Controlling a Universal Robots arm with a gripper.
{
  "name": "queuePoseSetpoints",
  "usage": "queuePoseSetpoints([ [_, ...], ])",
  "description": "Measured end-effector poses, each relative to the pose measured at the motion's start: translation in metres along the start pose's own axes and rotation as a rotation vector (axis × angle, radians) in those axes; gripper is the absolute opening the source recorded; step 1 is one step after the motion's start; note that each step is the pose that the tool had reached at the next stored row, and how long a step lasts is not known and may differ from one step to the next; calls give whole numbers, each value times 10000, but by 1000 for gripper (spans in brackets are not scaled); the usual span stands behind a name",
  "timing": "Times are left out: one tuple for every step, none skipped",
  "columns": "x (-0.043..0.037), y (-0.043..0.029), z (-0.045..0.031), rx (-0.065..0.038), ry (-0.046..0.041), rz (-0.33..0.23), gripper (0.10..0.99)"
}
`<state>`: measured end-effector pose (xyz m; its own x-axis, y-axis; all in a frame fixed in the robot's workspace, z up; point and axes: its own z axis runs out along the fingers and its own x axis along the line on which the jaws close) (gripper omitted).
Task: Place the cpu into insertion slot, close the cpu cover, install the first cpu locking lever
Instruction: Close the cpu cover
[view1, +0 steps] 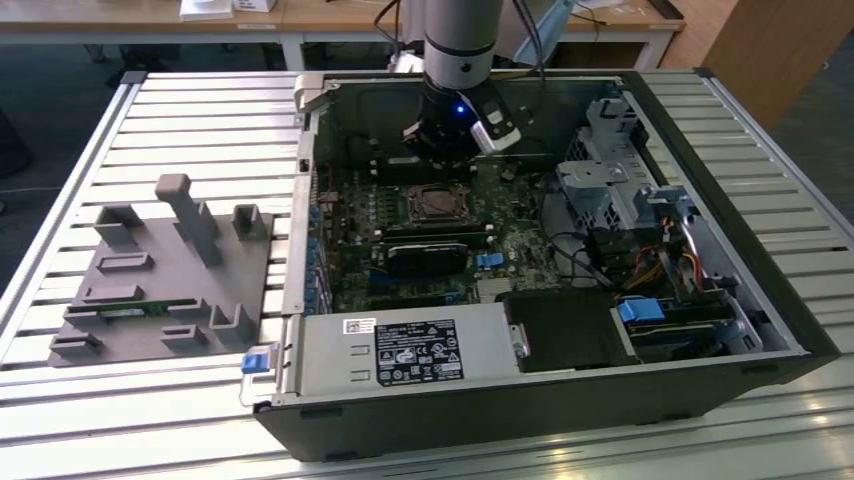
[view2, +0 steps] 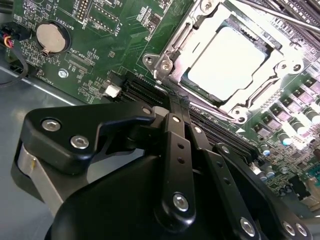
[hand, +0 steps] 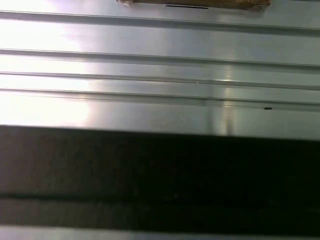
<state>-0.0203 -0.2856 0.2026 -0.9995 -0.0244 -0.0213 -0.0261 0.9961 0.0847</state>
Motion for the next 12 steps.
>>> queuePoseSetpoints([
  [0,0,3,1,0,0,106],
  [0,0,6,3,0,-1,106],
  [0,-1,10,7,0,-1,106],
  [-1,-1,13,11,0,-2,106],
  [0,-1,16,16,1,-2,106],
  [0,-2,18,20,2,-3,106],
  [0,-2,19,26,3,-2,106],
  [0,-2,22,29,3,-1,106],
  [-1,-2,24,34,3,-1,106],
  [-1,-2,25,43,5,-2,106],
  [0,-2,25,52,7,-2,106],
  [-1,-2,25,57,8,-2,106],
])
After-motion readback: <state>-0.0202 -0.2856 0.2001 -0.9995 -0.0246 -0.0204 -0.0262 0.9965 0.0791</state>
